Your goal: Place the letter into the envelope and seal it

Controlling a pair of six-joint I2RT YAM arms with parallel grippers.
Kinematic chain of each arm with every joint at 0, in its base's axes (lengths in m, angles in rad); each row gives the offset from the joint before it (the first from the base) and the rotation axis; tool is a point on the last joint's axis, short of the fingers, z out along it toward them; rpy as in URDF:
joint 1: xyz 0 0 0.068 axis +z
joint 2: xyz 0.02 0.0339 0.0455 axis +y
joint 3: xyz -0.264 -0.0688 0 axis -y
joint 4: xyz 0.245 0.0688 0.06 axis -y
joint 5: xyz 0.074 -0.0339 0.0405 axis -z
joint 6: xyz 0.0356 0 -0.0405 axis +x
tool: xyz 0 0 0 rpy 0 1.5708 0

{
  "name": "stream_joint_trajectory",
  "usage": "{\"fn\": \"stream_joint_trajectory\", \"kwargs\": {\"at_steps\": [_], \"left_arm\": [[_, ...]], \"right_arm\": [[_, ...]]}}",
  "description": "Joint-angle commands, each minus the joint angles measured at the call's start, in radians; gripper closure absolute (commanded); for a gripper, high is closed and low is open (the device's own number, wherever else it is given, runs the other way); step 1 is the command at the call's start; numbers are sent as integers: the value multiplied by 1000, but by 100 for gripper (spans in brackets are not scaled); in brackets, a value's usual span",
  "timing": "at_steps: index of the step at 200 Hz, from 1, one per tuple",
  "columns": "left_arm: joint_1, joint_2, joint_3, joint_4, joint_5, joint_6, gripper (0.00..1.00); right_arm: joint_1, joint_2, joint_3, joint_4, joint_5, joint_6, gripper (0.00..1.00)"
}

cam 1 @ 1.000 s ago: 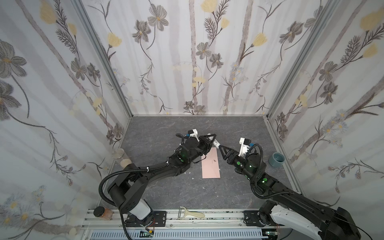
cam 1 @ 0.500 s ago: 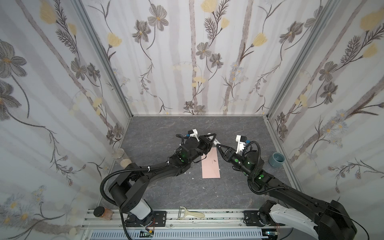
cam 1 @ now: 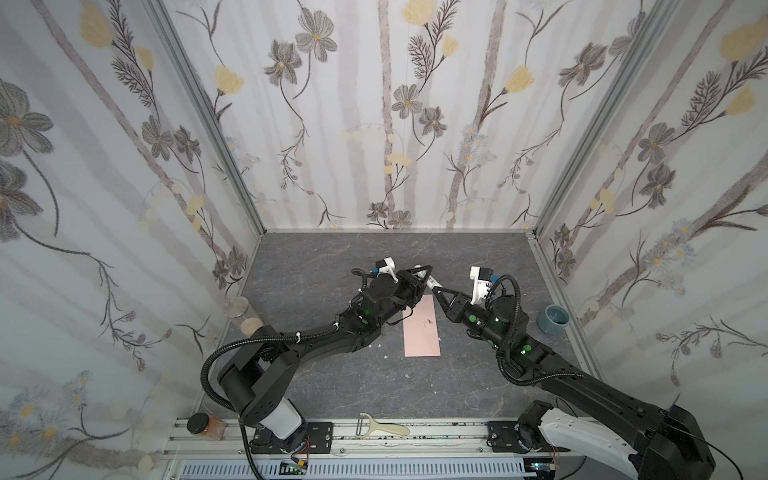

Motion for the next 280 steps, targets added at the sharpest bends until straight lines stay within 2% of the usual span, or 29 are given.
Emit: {"fn": "stream_joint_trajectory", "kwargs": {"at_steps": [1,50,70,99,174,280], "left_arm": [[-2,10,12,26,62,-15,100],[-2,13,14,26,98,-29,100],[-2,18,20,26,121,-38,100],[-3,26,29,26,158,-44,100],[-2,33,27,25,221,-52,100],[-1,33,24,25,244,-53,100]], "right_arm": [[17,-1,47,-117,53,-148,87],[117,10,154,-335,284,-413,88],[195,36,217,-405,375,-513,89],[250,69,262,-473,455,-631,90],[355,121,305,-562,650,-807,89],[538,307,359,-631,1024,-978,91]]}}
